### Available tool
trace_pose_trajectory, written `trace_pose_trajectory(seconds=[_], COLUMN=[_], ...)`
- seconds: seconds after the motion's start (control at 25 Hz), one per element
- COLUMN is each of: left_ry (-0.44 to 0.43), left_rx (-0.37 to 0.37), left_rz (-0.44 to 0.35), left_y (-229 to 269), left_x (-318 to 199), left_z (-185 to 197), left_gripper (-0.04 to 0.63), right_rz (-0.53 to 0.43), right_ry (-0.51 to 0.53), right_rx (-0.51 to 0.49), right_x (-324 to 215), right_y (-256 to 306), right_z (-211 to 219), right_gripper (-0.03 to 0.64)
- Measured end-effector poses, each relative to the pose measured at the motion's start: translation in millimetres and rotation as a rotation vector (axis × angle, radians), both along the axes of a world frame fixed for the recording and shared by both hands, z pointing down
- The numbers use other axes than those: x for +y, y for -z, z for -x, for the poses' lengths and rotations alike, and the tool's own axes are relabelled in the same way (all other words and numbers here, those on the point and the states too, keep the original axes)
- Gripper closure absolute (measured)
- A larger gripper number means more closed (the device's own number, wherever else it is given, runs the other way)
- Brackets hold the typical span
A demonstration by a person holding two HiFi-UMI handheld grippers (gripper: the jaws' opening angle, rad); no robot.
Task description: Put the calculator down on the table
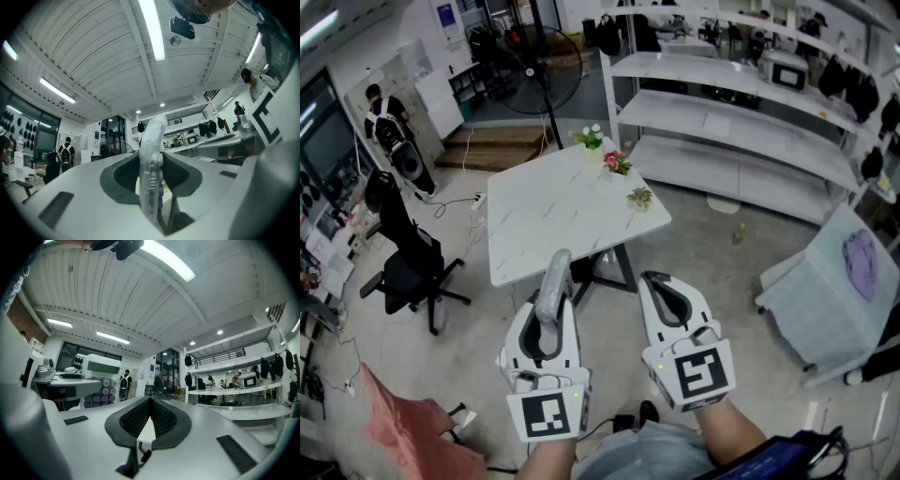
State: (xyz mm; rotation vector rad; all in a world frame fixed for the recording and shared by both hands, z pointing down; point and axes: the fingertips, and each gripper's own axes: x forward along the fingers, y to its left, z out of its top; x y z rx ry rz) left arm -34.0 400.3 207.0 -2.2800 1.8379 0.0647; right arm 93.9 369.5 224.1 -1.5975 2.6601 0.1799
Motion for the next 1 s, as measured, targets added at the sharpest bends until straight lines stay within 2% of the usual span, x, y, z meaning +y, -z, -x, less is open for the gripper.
trace_pose_trajectory(seconds=[0.28,0.44,0.56,0.64,0.72,1.0], left_ry=[0.010,0.023,0.037,0.059,0.085,0.094], left_rx=[0.002,0.010,0.016,0.008,0.008,0.037], left_rz=[0.011,0.019,0.028,0.046,0.055,0.060], left_y=[-0.5,-3.2,-7.6,-8.5,-7.6,-24.6], left_x=[-6.8,-17.1,-24.1,-30.4,-40.2,-97.2], left_z=[-6.9,-9.2,-9.0,-5.6,-0.9,16.6], left_gripper=[0.468,0.468,0.468,0.468,0.468,0.468], right_rz=[-0.001,0.020,0.023,0.019,0.024,0.043], right_ry=[0.010,0.054,0.080,0.072,0.065,0.075], right_rx=[-0.003,-0.022,-0.020,-0.019,-0.013,0.003], right_x=[-6.4,-16.8,-25.1,-32.7,-43.0,-102.6], right_y=[-1.2,-2.9,-4.5,-6.5,-10.9,-24.5], right_z=[-6.0,-5.4,-4.0,-3.9,-3.4,5.2], right_gripper=[0.601,0.600,0.561,0.558,0.557,0.548])
